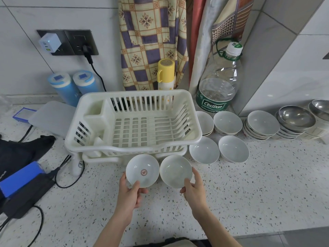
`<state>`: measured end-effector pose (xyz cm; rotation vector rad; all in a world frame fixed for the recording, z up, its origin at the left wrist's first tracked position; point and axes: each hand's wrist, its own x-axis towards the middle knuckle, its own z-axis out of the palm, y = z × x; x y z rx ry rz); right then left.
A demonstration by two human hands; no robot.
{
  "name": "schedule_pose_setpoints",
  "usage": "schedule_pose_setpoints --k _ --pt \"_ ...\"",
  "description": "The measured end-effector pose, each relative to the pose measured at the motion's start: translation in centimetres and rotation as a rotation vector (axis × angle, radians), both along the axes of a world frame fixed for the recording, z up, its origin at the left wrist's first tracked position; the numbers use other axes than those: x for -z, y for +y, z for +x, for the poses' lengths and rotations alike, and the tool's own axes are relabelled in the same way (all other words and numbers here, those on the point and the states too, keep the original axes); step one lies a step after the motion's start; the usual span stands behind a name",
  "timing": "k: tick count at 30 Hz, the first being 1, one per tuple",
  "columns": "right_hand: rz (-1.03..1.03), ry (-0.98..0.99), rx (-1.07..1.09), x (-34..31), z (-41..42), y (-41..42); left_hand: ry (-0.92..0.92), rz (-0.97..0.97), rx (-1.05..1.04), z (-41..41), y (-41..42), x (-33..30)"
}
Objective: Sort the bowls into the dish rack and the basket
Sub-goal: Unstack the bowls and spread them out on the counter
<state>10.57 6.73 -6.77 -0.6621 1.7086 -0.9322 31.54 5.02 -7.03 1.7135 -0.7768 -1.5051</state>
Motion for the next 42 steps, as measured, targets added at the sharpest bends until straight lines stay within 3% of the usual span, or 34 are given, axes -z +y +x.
schedule_pose_setpoints --k 16,22,26,31,35,39,42 --pt "0.011 -0.031 -0.044 -0.3 -1.0 -0.3 -0.014 0.02 0.014 0.1 0.4 -0.3" --pt "0.048 0.01 -0.09 -1.6 -2.5 0.4 -0.24 -0.089 -0.055 -0.9 1.8 -0.6" --pt "-0.023 0.086 -0.023 -3.3 -5.5 1.6 -0.375 -0.27 -0.12 -2.3 2.6 -1.6" --pt "-0.128 0.065 0.156 -6.0 -11.9 1.6 -0.328 -0.426 -0.016 -7.2 2.0 -4.1" --pt "-0.195 0.01 0.284 -7.9 -17.5 -0.6 -0.222 -0.418 0.177 -13.8 0.5 -6.1" --pt "-0.173 0.023 0.258 -8.7 -22.8 -2.9 -0.182 -0.315 0.321 -20.7 -2.6 -6.2" --pt "-0.072 0.021 0.147 -8.5 -26.1 -5.2 -0.222 -0.239 0.301 -24.8 -5.1 -5.7"
